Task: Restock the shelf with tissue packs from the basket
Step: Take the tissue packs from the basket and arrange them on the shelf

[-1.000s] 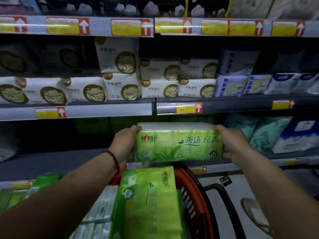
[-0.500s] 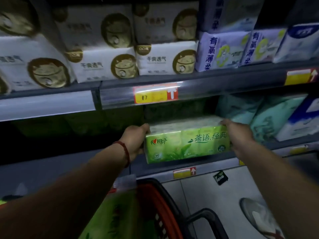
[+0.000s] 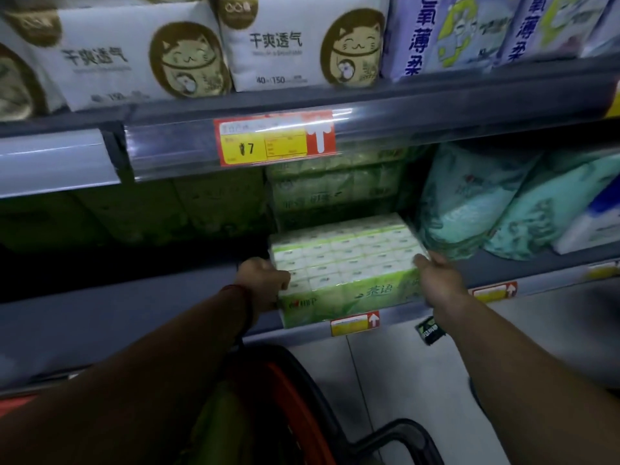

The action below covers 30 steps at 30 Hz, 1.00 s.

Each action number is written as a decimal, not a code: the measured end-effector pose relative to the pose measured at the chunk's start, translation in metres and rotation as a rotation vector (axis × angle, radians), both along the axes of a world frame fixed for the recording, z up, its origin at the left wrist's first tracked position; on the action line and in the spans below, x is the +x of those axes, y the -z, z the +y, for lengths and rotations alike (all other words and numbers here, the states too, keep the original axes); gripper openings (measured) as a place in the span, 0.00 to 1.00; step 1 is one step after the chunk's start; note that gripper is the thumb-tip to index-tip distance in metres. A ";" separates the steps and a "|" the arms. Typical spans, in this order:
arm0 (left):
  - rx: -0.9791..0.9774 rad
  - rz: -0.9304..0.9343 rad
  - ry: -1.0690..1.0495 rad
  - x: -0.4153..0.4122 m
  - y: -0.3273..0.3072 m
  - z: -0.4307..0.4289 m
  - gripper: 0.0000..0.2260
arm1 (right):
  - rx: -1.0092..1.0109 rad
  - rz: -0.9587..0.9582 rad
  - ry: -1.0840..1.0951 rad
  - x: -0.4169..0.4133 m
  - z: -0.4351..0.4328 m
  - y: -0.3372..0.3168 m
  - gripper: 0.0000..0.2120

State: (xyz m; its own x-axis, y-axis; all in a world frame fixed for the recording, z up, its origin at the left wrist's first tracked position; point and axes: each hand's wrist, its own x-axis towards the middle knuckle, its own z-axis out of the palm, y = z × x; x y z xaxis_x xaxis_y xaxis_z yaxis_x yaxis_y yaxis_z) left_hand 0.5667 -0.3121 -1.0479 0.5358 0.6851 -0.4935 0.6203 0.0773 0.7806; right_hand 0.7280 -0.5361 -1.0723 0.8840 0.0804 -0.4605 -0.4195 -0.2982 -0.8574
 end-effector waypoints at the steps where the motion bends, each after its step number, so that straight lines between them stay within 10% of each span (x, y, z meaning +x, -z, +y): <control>1: -0.002 0.016 0.013 0.000 -0.001 -0.001 0.17 | -0.036 -0.016 -0.001 -0.001 0.000 -0.001 0.24; 8: -0.165 -0.052 -0.017 -0.002 0.001 -0.002 0.03 | 0.065 -0.016 0.183 0.000 0.014 0.006 0.10; 11: -0.125 -0.133 -0.045 0.000 0.007 0.007 0.12 | 0.109 -0.004 0.215 -0.002 0.022 0.006 0.09; 19: -0.208 -0.210 0.016 0.002 0.007 0.006 0.06 | 0.168 -0.003 0.327 0.017 0.030 0.043 0.24; 26: -0.295 -0.209 0.078 -0.001 0.009 0.006 0.43 | 0.126 -0.014 0.290 0.014 0.031 0.041 0.36; 30: -0.322 -0.203 0.110 0.000 0.017 0.008 0.46 | 0.147 -0.033 0.317 0.020 0.032 0.048 0.34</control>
State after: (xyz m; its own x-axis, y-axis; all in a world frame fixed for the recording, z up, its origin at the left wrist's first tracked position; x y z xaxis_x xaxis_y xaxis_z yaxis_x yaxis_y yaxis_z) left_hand 0.5668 -0.3043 -1.0644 0.7064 0.4458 -0.5498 0.4737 0.2795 0.8352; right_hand 0.7478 -0.5045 -1.1203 0.8901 -0.1370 -0.4348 -0.4424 -0.0297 -0.8963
